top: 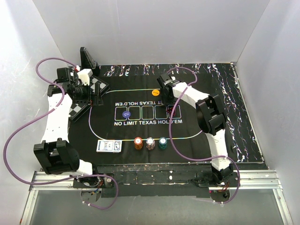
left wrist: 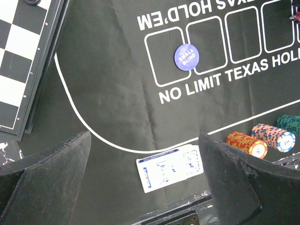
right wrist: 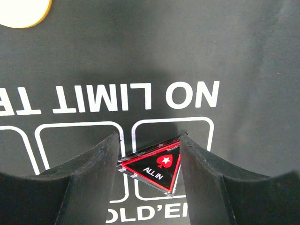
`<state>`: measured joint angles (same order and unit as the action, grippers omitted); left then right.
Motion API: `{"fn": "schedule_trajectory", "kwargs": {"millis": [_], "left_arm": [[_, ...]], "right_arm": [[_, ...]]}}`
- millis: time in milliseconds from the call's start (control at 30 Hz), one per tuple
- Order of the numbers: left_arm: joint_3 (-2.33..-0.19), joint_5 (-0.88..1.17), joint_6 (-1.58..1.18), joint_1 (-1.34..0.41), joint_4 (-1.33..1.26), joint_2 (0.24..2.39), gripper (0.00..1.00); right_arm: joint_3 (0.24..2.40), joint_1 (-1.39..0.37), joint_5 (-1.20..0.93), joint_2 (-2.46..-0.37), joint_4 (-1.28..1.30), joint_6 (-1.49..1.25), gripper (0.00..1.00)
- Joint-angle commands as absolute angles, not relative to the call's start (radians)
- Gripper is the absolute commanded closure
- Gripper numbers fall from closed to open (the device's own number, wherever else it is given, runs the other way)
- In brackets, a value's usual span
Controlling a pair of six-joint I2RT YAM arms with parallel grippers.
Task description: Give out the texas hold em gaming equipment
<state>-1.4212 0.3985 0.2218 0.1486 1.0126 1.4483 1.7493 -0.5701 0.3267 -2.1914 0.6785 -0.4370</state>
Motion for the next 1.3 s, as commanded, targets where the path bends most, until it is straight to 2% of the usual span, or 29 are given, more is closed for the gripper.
{"fn": "schedule_trajectory", "kwargs": {"millis": [0, 200, 467, 733, 1267], "left_arm": [[-1.437, 0.411, 0.239, 0.155, 1.042, 1.367, 0.0], [-1.451, 0.411, 0.241, 0.156, 1.065, 1.35, 0.0], [-1.444, 0.405, 0.244, 0.156, 1.08, 1.33, 0.0], [-1.411, 0.394, 0.256, 0.155, 1.074, 1.33, 0.0], [-1.396, 0.387, 0.282, 0.155, 1.081, 1.319, 0.0]], "right_arm": [[1.724, -0.589, 0.425, -2.169, 0.732, -0.41, 0.37], [1.531, -0.601, 0.452, -2.053, 0.655, -0.41, 0.37], [1.537, -0.607, 0.425, -1.997, 0.654, -0.425, 0.37], [1.568, -0.686, 0.41, -2.045, 0.627, -0.394, 0.37], [1.39, -0.655, 0.44, -1.996, 0.606, -0.432, 0.44]]}}
